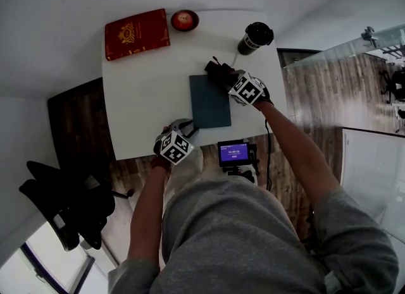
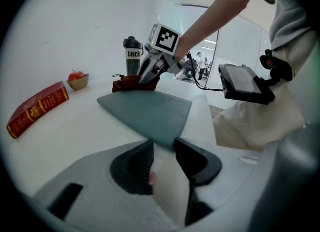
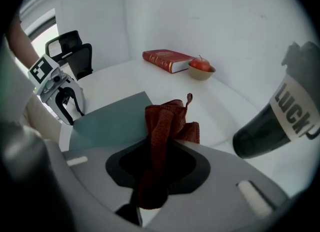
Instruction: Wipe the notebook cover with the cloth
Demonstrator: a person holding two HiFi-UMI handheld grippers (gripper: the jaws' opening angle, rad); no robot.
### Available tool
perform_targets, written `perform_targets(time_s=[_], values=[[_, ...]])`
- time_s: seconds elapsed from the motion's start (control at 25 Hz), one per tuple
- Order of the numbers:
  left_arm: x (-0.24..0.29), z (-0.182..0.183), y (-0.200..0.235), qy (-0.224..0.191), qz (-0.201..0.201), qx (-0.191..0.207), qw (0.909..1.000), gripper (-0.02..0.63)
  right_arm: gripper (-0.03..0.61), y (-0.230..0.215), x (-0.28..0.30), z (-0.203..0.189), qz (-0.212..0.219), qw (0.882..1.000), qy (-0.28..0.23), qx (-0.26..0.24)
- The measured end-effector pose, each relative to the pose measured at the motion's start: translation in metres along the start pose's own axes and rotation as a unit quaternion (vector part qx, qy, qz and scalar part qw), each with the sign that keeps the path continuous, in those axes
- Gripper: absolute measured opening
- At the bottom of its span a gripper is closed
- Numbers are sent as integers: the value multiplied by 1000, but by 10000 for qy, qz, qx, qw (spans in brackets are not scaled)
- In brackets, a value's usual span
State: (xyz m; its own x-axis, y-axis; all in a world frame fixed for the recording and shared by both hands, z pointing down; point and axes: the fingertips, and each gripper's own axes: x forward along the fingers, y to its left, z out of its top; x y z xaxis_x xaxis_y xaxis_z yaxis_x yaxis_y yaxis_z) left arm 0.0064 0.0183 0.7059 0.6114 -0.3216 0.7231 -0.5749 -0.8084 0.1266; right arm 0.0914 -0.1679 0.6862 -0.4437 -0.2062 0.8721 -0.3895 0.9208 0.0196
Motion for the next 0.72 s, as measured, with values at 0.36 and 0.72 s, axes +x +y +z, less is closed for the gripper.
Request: perform_targets(time_s=[0.36, 0.72], values=[[0, -1, 0, 7, -12, -26, 10000, 146, 91, 13, 5, -1, 354, 9896, 858, -1098], [0, 0, 0, 15, -13, -9, 10000, 146, 87, 22, 3, -4, 326, 9901, 817, -1096]])
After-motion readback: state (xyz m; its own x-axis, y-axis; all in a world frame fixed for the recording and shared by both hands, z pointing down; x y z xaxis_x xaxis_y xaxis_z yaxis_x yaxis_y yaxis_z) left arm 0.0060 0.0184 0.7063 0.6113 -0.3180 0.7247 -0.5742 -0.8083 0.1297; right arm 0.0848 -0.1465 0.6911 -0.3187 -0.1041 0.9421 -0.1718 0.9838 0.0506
